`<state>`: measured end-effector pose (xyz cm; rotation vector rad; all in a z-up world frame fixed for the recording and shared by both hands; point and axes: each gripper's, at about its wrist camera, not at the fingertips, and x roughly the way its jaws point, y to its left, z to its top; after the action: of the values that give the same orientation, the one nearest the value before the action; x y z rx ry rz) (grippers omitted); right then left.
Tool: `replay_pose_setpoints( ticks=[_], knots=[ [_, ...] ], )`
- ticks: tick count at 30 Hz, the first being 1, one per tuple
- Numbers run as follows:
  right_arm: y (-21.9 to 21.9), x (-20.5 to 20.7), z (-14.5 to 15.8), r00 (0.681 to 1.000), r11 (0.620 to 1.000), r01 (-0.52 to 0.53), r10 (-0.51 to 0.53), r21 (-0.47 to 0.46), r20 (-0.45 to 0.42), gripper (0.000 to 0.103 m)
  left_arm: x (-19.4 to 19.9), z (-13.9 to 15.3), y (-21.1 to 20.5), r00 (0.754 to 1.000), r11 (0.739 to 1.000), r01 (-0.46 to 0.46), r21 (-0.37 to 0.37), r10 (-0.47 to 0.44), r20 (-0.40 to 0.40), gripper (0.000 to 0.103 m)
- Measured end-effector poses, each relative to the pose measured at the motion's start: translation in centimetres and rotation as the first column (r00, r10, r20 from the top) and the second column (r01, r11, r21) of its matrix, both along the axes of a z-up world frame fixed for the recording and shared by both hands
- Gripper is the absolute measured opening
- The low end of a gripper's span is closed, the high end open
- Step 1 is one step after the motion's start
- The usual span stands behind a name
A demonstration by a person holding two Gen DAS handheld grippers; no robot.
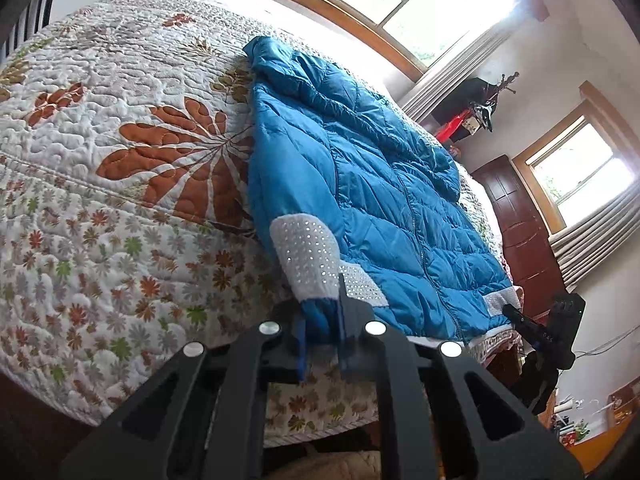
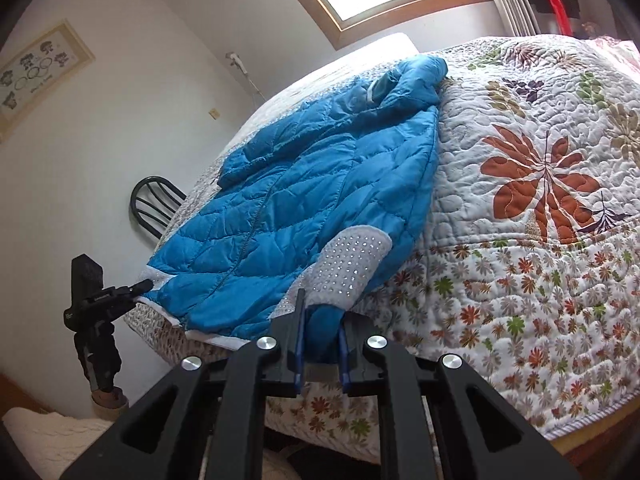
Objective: Fold large clothes
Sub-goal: 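Lift the hem with both grippers and fold it over toward the collar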
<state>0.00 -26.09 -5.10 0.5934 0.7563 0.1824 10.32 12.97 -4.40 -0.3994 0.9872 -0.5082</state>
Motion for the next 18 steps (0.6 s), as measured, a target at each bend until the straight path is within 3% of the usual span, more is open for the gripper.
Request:
replay_pose_setpoints(
  ticks=[4,7,11,18],
  knots=[
    [1.8,-2.0,0.1,1.000,1.000,-0.005,0.005,-0.020,0.008,0.012,-2.2,0.7,0.2,0.999,1.000,0.009,0.022,-0.010,0.039,0.009],
    [2.1,-1.7,-1.5,0.999,1.000,0.013,-0.013,-0.010,-0.042,0.012,-2.3,-0.5,0.3,0.999,0.999,0.009,0.038,-0.011,0.040,0.010],
    [1.0,-0.9,-3.3,0.996,0.996,0.029,-0.023,0.079,-0.081,0.012,-1.6,-1.4,0.2,1.000,0.999,0.013,0.041,-0.014,0.024,0.010],
    [0.7,-0.8,0.5,1.000,0.999,0.011,-0.011,0.036,0.002,0.012,-1.0,2.0,0.2,0.994,0.999,0.046,0.006,-0.047,0.099,0.010]
  ],
)
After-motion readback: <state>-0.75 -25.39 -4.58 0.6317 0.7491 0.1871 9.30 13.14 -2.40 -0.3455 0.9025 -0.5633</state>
